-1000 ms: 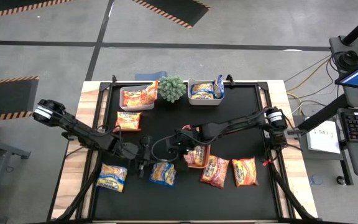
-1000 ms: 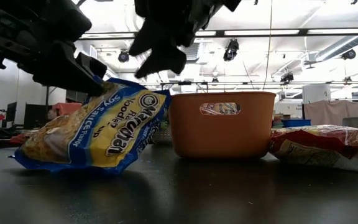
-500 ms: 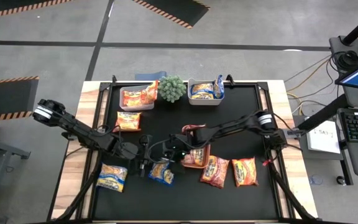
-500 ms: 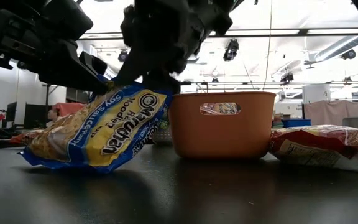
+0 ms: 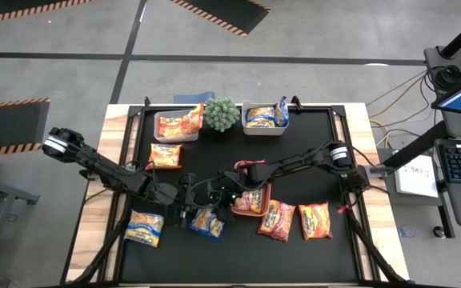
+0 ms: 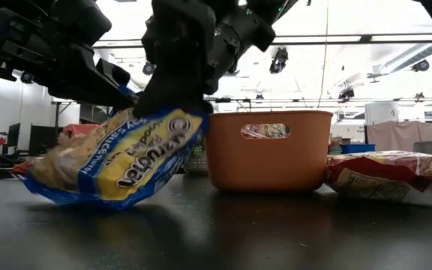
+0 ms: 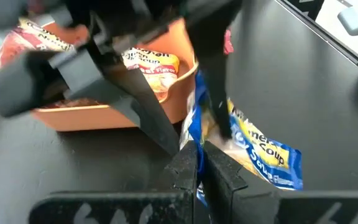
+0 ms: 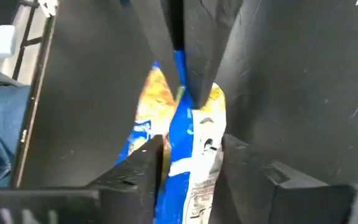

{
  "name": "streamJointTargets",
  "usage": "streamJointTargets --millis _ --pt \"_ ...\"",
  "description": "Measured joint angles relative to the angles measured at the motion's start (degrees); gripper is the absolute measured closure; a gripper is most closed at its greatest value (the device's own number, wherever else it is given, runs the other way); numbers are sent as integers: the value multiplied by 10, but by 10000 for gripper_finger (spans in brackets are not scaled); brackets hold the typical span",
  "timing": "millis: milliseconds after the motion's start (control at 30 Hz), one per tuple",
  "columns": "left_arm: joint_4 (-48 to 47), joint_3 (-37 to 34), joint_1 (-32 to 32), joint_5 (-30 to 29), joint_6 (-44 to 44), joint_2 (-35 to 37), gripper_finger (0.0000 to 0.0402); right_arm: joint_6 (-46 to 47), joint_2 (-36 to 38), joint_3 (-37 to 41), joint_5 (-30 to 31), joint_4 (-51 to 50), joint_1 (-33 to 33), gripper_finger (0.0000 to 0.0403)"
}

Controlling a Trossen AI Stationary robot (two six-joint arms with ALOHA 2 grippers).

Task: Sort Maruchan noodles
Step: Put the blue noodle pack into the gray bin

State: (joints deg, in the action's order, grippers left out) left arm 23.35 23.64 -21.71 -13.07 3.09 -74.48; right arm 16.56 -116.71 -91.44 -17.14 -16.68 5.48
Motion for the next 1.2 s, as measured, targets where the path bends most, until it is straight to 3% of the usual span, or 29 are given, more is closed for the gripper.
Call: streamJointTargets --millis 433,667,867,1200 --pt "2 0 0 -8 -5 14 391 -3 -7 0 -15 11 -1 370" --pt "-24 0 0 -25 -12 66 320 -1 -5 0 -15 10 -1 375" --pt "-89 0 0 -37 -58 168 264 7 7 -4 -15 3 -6 375" --pt "-107 0 0 -187 -114 305 252 14 55 -71 -14 -95 -28 375"
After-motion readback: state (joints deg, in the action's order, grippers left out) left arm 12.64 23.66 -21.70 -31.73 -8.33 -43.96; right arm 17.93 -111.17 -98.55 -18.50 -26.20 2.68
